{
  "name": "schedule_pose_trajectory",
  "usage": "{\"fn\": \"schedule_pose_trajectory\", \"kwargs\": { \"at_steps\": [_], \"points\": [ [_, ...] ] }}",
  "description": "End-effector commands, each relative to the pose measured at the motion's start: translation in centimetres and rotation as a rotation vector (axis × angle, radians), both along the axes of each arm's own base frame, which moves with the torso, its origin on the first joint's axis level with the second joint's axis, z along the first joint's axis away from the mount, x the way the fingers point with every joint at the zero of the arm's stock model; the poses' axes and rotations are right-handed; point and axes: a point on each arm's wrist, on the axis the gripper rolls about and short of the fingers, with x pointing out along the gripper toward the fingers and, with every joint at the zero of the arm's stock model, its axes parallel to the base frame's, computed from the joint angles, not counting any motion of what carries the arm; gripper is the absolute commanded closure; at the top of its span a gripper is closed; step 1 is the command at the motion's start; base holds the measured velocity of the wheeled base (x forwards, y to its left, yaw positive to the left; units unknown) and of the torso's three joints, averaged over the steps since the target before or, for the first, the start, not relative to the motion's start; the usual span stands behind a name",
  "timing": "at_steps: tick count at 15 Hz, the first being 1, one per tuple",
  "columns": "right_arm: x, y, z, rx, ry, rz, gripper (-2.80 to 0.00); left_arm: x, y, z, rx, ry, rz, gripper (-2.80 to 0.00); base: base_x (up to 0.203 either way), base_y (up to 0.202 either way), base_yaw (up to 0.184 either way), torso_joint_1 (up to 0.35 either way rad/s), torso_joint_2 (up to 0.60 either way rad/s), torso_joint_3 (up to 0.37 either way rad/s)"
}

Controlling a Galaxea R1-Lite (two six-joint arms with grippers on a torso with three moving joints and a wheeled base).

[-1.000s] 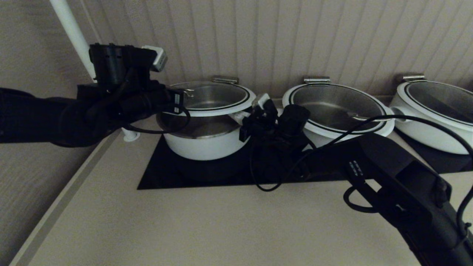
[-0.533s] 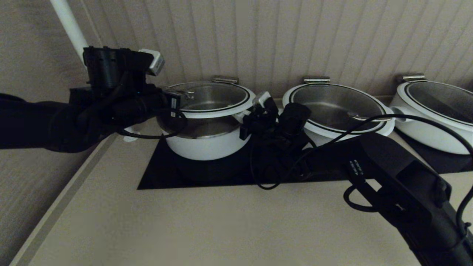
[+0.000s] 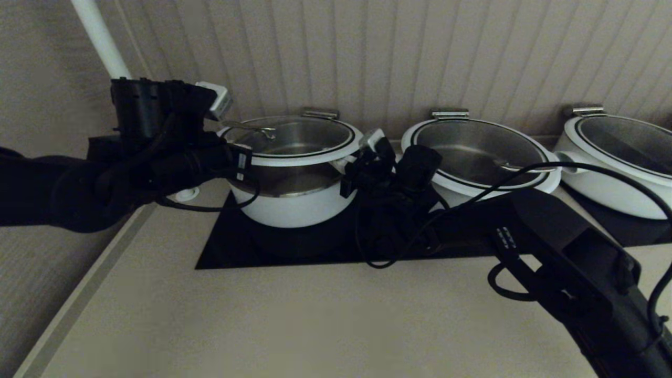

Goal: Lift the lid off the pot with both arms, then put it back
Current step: Hold the pot lid with the right arm

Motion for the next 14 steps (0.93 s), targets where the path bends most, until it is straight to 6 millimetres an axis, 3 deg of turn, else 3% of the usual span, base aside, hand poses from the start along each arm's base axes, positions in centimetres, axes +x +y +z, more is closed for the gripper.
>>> {"fn": "schedule_pose_trajectory", "kwargs": {
  "at_steps": [1,14],
  "points": [
    [-0.1,0.0,0.4,0.006,-0.013,0.003,0.0,-0.3,0.1,0.4,0.007,-0.014,-0.001,0.0,0.0,0.0,0.0,0.0,0.0,0.0],
    [-0.1,0.0,0.5,0.006,-0.017,0.002,0.0,-1.9,1.0,2.2,0.033,-0.054,0.005,0.0,0.0,0.0,0.0,0.0,0.0,0.0]
  ]
}}
